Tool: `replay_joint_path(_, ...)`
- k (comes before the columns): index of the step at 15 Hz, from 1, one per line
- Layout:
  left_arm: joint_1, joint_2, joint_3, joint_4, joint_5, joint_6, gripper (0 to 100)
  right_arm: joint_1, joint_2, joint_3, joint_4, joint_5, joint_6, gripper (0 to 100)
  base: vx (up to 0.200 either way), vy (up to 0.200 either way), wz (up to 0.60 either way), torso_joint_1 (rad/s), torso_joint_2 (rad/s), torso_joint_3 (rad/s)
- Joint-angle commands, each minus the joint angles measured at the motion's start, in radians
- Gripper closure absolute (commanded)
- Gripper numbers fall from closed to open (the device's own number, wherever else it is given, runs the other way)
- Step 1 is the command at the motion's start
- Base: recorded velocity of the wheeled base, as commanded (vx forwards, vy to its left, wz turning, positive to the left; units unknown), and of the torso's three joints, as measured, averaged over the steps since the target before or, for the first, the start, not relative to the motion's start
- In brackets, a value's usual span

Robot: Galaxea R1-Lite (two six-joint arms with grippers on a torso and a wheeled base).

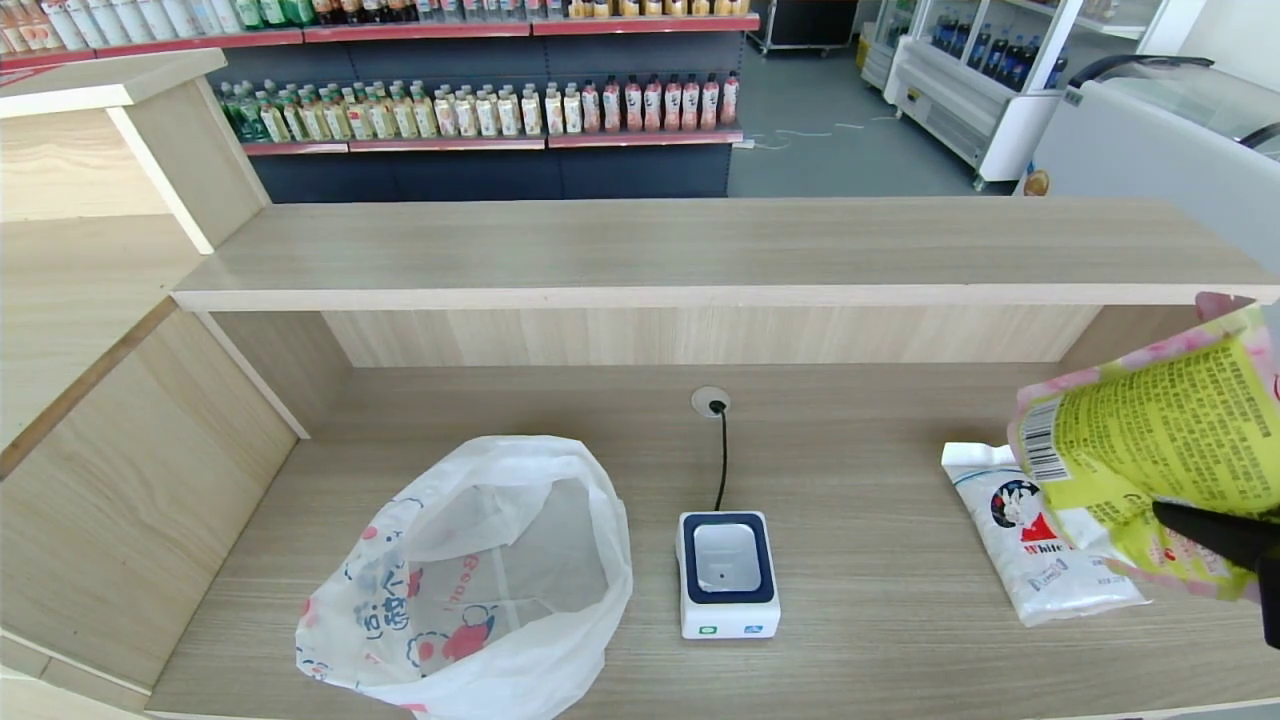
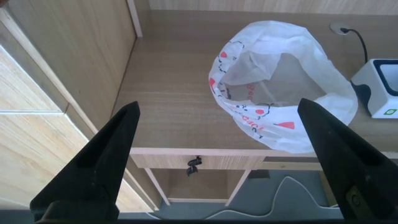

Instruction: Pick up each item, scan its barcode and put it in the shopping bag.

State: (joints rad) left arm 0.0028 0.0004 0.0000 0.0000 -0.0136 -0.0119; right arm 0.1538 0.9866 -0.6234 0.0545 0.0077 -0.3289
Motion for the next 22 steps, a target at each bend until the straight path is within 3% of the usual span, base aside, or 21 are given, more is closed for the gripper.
replay_joint_path(1,0.0,0.0,0.0,0.0,0.0,0.0,0,0.004,-0.003,-0.001,-0.002,-0.005,-0.016,100,0.0,0.0,0.0,0.0,0.0,0.0)
replay_joint_path(4,0.0,0.0,0.0,0.0,0.0,0.0,0,0.041,-0.02,0.008,0.002,-0.006,-0.104,100,0.0,0.0,0.6,0.002,0.0,-0.001)
replay_joint_path(9,0.0,0.0,0.0,0.0,0.0,0.0,0,0.059,-0.02,0.036,0.002,-0.005,-0.372,100,0.0,0.0,0.6,0.0,0.0,0.003)
replay_joint_path(15,0.0,0.0,0.0,0.0,0.0,0.0,0,-0.014,0.107,-0.016,-0.044,0.014,-0.73,100,0.0,0.0,0.0,0.0,0.0,0.0)
replay_joint_path(18,0.0,0.0,0.0,0.0,0.0,0.0,0,-0.092,0.132,-0.018,-0.062,0.146,-0.93,100,0.0,0.0,0.0,0.0,0.0,0.0)
replay_joint_path(20,0.0,0.0,0.0,0.0,0.0,0.0,0,-0.185,0.192,-0.018,-0.062,0.336,-1.105,100,0.0,0.0,0.0,0.0,0.0,0.0)
replay_joint_path(22,0.0,0.0,0.0,0.0,0.0,0.0,0,-0.206,0.225,-0.016,-0.064,0.36,-1.187,100,0.0,0.0,0.0,0.0,0.0,0.0)
